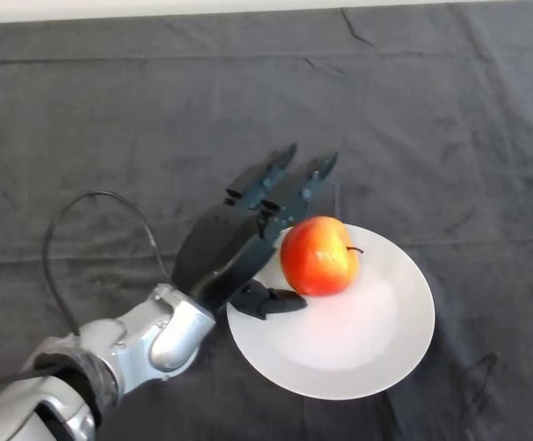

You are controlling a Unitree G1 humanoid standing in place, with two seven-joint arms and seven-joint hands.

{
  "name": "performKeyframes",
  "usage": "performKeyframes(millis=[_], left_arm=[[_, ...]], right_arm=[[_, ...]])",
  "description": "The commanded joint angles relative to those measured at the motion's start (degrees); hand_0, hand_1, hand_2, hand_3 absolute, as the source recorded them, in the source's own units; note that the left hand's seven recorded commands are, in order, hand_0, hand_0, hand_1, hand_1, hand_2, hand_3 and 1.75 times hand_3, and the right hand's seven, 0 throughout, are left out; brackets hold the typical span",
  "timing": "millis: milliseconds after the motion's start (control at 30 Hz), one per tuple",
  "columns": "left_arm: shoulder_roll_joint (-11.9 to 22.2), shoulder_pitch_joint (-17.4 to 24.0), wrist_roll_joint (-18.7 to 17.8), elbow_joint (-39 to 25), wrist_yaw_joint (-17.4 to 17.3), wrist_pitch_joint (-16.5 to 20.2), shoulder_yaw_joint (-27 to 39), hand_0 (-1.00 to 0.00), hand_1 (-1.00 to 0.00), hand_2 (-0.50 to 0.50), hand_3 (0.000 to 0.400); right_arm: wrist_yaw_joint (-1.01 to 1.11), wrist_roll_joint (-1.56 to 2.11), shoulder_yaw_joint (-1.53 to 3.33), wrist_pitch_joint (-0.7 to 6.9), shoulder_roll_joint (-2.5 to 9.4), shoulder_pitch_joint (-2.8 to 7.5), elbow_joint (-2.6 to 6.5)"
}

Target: Move the apple to the plate

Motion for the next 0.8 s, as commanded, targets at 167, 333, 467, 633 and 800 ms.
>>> performKeyframes(millis=[167, 333, 467, 633, 800], left_arm=[[5.4, -1.2, 1.9, 3.6, 2.6, -0.9, 2.7, 0.00, 0.00, 0.00, 0.000], [8.3, -1.0, 1.6, 4.4, 4.0, -1.7, 4.6, 0.00, 0.00, 0.00, 0.000], [10.4, -0.5, 1.1, 5.2, 5.3, -2.1, 6.4, 0.00, 0.00, 0.00, 0.000], [11.9, 0.2, 0.3, 6.2, 6.9, -2.1, 8.6, 0.00, 0.00, 0.00, 0.000], [12.8, 1.0, -0.6, 7.1, 8.0, -2.0, 10.6, 0.00, 0.00, 0.00, 0.000]], right_arm=[[0.26, 0.48, -0.36, -0.35, -1.37, 1.65, 1.09], [0.27, 0.47, -0.37, -0.35, -1.38, 1.63, 1.13], [0.29, 0.47, -0.37, -0.35, -1.40, 1.62, 1.17], [0.30, 0.46, -0.38, -0.35, -1.41, 1.61, 1.21], [0.31, 0.45, -0.38, -0.35, -1.42, 1.59, 1.24]])
